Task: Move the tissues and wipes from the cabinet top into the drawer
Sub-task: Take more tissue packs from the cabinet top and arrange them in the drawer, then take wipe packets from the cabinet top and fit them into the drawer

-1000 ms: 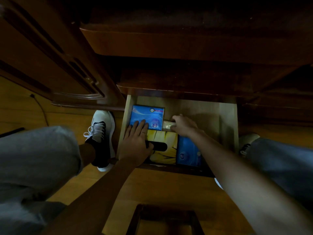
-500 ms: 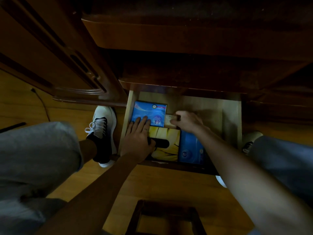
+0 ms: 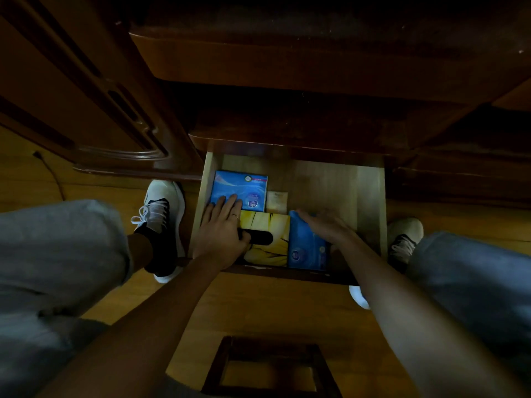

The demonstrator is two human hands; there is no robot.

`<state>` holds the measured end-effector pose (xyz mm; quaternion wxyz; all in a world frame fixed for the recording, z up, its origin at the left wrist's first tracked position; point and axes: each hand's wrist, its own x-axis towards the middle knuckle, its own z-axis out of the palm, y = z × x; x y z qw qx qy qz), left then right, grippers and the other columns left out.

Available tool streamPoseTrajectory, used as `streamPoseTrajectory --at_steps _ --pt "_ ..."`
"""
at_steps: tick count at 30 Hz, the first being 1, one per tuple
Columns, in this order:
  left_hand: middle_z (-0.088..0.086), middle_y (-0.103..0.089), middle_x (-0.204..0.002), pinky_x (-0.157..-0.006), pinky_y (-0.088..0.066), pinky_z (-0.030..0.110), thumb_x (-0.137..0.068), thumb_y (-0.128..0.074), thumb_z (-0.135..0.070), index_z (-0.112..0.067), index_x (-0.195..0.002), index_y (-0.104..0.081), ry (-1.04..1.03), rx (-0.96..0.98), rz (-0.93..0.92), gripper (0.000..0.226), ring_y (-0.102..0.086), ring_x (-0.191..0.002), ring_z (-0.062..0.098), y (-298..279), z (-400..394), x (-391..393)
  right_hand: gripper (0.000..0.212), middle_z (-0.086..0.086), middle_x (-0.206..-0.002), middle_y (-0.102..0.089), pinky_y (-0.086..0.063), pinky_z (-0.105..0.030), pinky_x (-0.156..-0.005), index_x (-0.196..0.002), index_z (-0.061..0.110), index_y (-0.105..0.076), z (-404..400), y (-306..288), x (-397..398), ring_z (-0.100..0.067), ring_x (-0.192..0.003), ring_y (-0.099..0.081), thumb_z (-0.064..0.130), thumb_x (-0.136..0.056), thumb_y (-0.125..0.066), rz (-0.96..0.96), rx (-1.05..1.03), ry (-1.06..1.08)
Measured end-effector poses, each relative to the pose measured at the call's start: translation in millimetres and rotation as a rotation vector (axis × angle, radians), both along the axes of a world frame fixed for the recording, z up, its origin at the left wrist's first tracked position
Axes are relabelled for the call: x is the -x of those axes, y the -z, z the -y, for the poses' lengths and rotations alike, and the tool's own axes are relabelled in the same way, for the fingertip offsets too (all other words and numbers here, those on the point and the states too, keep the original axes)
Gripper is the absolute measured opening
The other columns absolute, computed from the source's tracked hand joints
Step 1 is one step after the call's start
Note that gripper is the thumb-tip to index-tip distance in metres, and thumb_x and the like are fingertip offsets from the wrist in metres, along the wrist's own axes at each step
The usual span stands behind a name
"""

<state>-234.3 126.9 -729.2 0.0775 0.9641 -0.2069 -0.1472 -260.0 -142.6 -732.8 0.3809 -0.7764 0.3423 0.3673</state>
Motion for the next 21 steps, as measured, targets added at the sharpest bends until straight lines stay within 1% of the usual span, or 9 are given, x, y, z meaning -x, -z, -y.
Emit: streamPoseTrajectory --at_steps 2,5,7,9,11,14,16,19,21 --pt "0.004 -0.018 -0.168 -0.126 -0.007 0.043 -0.091 -0.051 -0.046 -0.015 -0.159 -0.024 0.0 0.007 0.0 0.079 -0.009 -0.155 0.024 1 -1 0 0.08 -0.012 -0.138 -0.061 -0.057 -0.039 -0.068 -0.127 0.02 -0.059 3 -4 -2 -0.028 -0.098 -0.065 0.085 -0.082 -0.049 -0.036 -0.036 -0.002" --pt "0.006 -0.024 -0.166 -0.126 -0.009 0.044 -0.088 -0.052 -0.047 -0.014 -0.157 -0.03 0.006 0.012 0.018 0.079 -0.013 -0.155 0.026 2 0 -1 0.093 -0.011 -0.148 -0.052 -0.06 -0.047 -0.074 -0.147 0.023 -0.045 7 -10 -6 -0.037 -0.123 -0.058 0.086 -0.08 -0.052 -0.102 -0.029 0.013" --pt "0.006 -0.024 -0.166 -0.126 -0.008 0.044 -0.088 -0.052 -0.049 -0.014 -0.157 -0.029 0.012 -0.027 0.0 0.081 -0.011 -0.155 0.025 0 -1 -2 0.087 -0.012 -0.15 -0.052 -0.059 -0.05 -0.086 -0.145 0.023 -0.05 2 -19 -6 -0.037 -0.127 -0.056 0.085 -0.084 -0.044 -0.103 -0.01 -0.04" --pt "0.006 -0.019 -0.167 -0.126 -0.006 0.042 -0.09 -0.051 -0.052 -0.014 -0.159 -0.021 0.022 -0.061 -0.037 0.084 -0.006 -0.155 0.023 -7 0 -3 0.085 -0.012 -0.162 -0.036 -0.046 -0.053 -0.107 -0.153 0.025 -0.043 -1 -32 -7 -0.037 -0.142 -0.043 0.082 -0.092 -0.029 -0.072 0.088 -0.173" --pt "0.008 -0.021 -0.166 -0.126 -0.008 0.042 -0.091 -0.053 -0.052 -0.013 -0.16 -0.014 0.029 -0.054 -0.062 0.088 -0.008 -0.155 0.023 -23 3 -6 0.084 -0.012 -0.168 -0.022 -0.034 -0.052 -0.117 -0.158 0.023 -0.036 1 -52 -9 -0.036 -0.15 -0.03 0.078 -0.096 -0.021 -0.009 0.245 -0.29" --pt "0.009 -0.039 -0.156 -0.118 -0.027 0.041 -0.094 -0.055 -0.048 -0.014 -0.16 -0.016 -0.003 0.073 -0.02 0.083 -0.034 -0.145 0.027 -71 10 -14 0.075 -0.012 -0.16 -0.039 -0.041 -0.044 -0.11 -0.155 0.013 -0.037 3 -104 -19 -0.032 -0.142 -0.043 0.064 -0.1 -0.043 0.196 0.246 -0.25" --pt "0.005 -0.049 -0.147 -0.108 -0.038 0.039 -0.096 -0.054 -0.045 -0.018 -0.156 -0.029 0.03 0.145 0.058 0.07 -0.047 -0.133 0.027 -118 17 -24 0.061 -0.005 -0.149 -0.052 -0.044 -0.036 -0.098 -0.148 0.019 -0.047 2 -150 -25 -0.025 -0.132 -0.053 0.054 -0.099 -0.055 0.345 0.163 -0.276" --pt "-0.002 -0.059 -0.134 -0.09 -0.052 0.038 -0.095 -0.056 -0.036 -0.024 -0.142 -0.05 0.096 0.289 0.332 0.049 -0.058 -0.12 0.022 -204 24 -36 0.043 0.005 -0.128 -0.065 -0.052 -0.037 -0.095 -0.136 0.028 -0.06 -1 -231 -24 -0.015 -0.113 -0.064 0.049 -0.099 -0.059 0.581 0.129 -0.304" --pt "-0.003 -0.066 -0.121 -0.078 -0.054 0.033 -0.093 -0.056 -0.031 -0.023 -0.131 -0.06 0.121 0.413 0.566 0.038 -0.062 -0.111 0.019 -263 27 -39 0.032 0.015 -0.113 -0.069 -0.057 -0.039 -0.092 -0.128 0.032 -0.065 -3 -285 -16 -0.008 -0.098 -0.069 0.044 -0.099 -0.06 0.785 0.144 -0.287"
